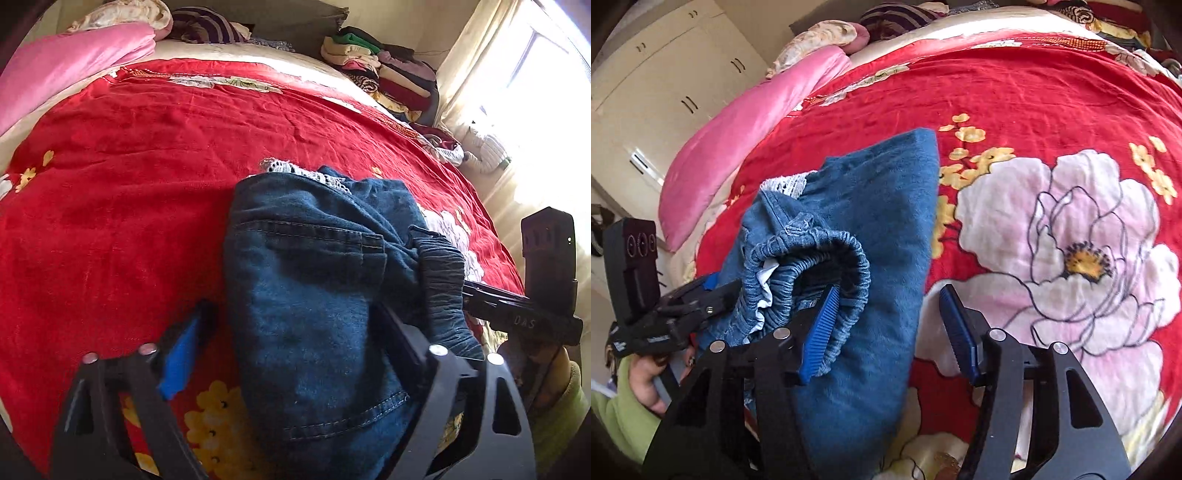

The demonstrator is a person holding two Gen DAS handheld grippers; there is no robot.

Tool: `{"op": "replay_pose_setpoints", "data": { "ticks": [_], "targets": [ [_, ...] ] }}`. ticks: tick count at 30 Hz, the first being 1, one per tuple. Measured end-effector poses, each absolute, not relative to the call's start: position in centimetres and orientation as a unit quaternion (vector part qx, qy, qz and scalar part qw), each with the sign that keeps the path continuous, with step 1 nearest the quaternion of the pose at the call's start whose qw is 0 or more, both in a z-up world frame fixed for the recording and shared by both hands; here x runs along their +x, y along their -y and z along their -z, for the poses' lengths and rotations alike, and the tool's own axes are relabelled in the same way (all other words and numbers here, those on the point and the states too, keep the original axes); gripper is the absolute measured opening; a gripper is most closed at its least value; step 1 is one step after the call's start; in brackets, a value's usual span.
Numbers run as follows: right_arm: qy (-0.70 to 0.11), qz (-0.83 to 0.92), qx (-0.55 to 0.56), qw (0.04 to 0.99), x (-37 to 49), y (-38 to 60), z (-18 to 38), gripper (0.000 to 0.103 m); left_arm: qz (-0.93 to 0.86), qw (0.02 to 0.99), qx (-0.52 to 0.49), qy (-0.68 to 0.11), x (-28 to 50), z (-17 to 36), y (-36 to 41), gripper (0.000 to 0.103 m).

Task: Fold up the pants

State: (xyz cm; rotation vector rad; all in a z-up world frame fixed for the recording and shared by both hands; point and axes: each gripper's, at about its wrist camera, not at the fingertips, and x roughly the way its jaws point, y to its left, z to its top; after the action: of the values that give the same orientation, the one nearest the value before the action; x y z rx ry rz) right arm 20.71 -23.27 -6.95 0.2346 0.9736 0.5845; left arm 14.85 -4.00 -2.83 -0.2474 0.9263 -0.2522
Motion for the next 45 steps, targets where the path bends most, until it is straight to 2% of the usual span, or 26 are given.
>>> {"op": "replay_pose_setpoints", "data": {
  "ticks": [1,3,5,8,13,19,30,32,34,36,40,45],
  "targets": [
    [-0.454,-0.284,0.108,0.837,20.6,23.1,7.0,0.035,0.124,0.880,-0.117,-0.443,14.9,2.8,4.1,0.068],
    [-0.450,-0.302,0.106,0.833,20.4,22.5,7.1,0.019,0.131,0.880,-0.114,-0.443,14.9,2.8,4.8,0.055],
    [-0.442,-0.303,0.096,0.839,20.1,22.0,6.9,0.012,0.130,0.883,-0.099,-0.441,14.8,2.6,5.3,0.050],
    [-0.418,-0.307,0.074,0.852,19.0,21.4,5.6,0.008,0.127,0.886,-0.093,-0.436,14.6,1.6,5.5,0.045],
    [-0.370,-0.325,0.039,0.870,18.1,19.8,2.2,0.007,0.132,0.897,-0.087,-0.413,14.6,-1.0,5.7,0.039],
    [-0.336,-0.321,0.024,0.885,20.8,18.5,-0.4,0.007,0.114,0.914,-0.077,-0.381,16.6,-3.3,5.1,0.039],
    [-0.352,-0.282,0.011,0.893,25.2,17.2,0.8,0.008,0.091,0.919,-0.044,-0.380,21.1,-2.5,5.2,0.040],
    [-0.367,-0.269,0.008,0.891,25.6,17.3,1.7,0.009,0.088,0.916,-0.040,-0.390,21.4,-1.6,5.1,0.044],
    [-0.388,-0.238,-0.005,0.891,25.9,17.4,2.9,0.015,0.084,0.910,-0.036,-0.404,21.7,-0.5,5.1,0.055],
    [-0.404,-0.218,-0.010,0.888,26.1,17.7,3.9,0.017,0.084,0.906,-0.039,-0.413,21.8,0.5,4.9,0.058],
    [-0.417,-0.195,-0.005,0.888,26.5,18.2,4.7,0.035,0.084,0.901,-0.054,-0.422,21.8,1.5,4.3,0.060],
    [-0.421,-0.185,-0.001,0.888,26.7,18.4,5.2,0.041,0.085,0.899,-0.066,-0.425,21.9,1.9,4.0,0.063]
  ]
}}
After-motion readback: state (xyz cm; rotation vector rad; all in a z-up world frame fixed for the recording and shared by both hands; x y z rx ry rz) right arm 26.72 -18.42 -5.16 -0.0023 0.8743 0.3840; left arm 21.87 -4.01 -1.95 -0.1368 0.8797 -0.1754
